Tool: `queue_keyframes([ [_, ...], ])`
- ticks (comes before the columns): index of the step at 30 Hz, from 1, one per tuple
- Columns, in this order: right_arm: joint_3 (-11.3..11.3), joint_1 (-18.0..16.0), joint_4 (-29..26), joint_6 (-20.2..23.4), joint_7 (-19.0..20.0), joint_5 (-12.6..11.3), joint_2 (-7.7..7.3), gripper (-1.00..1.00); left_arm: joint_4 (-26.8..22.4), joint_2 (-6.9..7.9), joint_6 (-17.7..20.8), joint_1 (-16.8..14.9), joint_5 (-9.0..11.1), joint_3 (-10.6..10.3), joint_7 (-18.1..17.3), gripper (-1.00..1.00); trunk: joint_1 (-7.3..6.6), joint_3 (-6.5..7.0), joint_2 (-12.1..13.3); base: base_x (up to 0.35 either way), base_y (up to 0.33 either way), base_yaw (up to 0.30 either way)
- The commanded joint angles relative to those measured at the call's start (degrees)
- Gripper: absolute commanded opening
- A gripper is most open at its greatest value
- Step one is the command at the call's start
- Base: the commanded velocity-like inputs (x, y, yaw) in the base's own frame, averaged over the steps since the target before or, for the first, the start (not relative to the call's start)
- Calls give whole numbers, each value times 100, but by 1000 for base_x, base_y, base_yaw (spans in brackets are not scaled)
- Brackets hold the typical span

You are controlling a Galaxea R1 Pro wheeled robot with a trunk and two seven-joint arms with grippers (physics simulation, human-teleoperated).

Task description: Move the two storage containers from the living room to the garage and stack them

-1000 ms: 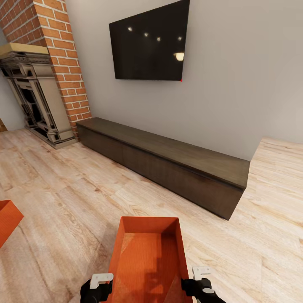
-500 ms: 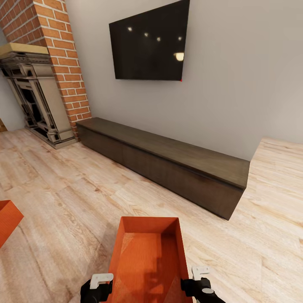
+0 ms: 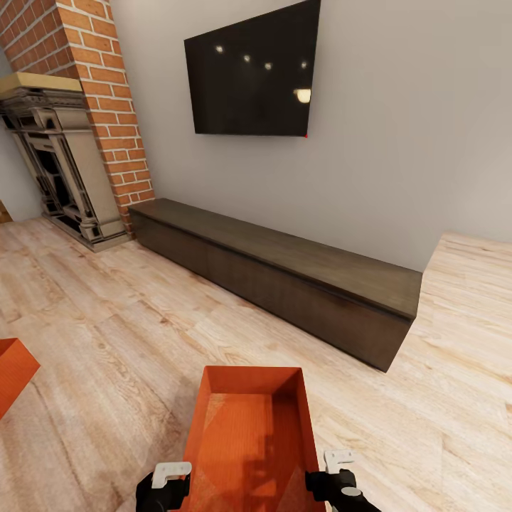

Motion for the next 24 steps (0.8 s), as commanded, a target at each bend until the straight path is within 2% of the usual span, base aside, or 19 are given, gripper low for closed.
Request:
queue_keyframes([
  [1, 31, -3, 6, -11, -34, 13, 0, 100, 5, 1, -18, -3, 0, -17, 31, 100, 1, -27, -3, 0, 0, 0],
  [7, 31, -3, 6, -11, -34, 13, 0, 100, 5, 1, -18, -2, 0, -17, 31, 100, 17, -160, -11, 0, 0, 0],
  [24, 31, -3, 6, -11, -34, 13, 0, 100, 5, 3, -18, -4, 0, -16, 31, 100, 17, -160, -11, 0, 0, 0],
])
